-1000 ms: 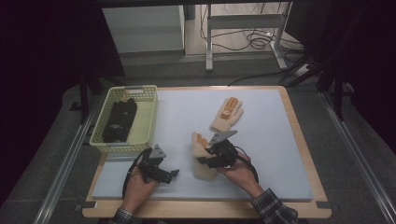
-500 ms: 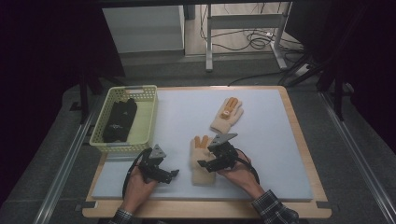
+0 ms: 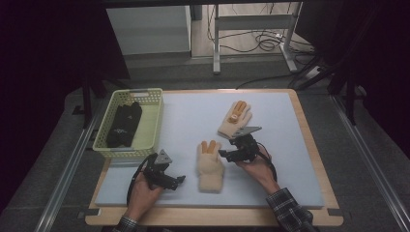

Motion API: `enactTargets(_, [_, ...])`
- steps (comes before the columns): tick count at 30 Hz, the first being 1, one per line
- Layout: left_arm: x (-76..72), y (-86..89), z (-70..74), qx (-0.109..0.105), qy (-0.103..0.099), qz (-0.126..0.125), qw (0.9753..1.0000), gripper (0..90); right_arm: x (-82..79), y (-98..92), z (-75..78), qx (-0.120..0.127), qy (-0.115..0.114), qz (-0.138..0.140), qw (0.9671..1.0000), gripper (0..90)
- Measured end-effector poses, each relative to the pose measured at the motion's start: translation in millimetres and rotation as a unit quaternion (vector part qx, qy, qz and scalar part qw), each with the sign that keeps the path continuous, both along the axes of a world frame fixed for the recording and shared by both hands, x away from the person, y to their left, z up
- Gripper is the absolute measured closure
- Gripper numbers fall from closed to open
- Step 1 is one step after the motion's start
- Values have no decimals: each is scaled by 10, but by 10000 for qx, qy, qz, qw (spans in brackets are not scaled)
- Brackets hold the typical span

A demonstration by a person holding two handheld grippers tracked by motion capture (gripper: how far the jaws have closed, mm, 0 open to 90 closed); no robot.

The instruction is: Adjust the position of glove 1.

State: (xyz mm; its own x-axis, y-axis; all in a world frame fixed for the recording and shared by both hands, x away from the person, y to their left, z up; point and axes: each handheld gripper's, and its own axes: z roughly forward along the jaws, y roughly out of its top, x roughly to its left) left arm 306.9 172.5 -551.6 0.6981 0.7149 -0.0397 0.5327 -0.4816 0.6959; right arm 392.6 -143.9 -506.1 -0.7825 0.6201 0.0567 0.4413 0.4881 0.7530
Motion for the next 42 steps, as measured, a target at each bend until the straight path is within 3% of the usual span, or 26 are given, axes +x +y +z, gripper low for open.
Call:
enactTargets(12, [1, 0, 0, -1, 0, 0, 10000, 3, 496, -153, 17, -93, -87, -755, 9971, 478])
enactTargets(21, [1, 0, -1, -6, 1, 0, 10000, 3, 821, -127, 33, -274, -280, -1071, 9935, 476])
enactTargets(33, [2, 2, 1, 2, 7, -12, 10000, 3, 1206, -61, -126, -397, -301, -1410, 9887, 406])
enactTargets(38, [2, 2, 1, 1, 7, -11, 10000, 3, 1289, -47, -238, -427, -326, -1407, 9886, 397])
enactTargets(42, [2, 2, 0, 2, 4, -12, 10000, 3, 1277, -23, -253, -459, -441, -1268, 9899, 531])
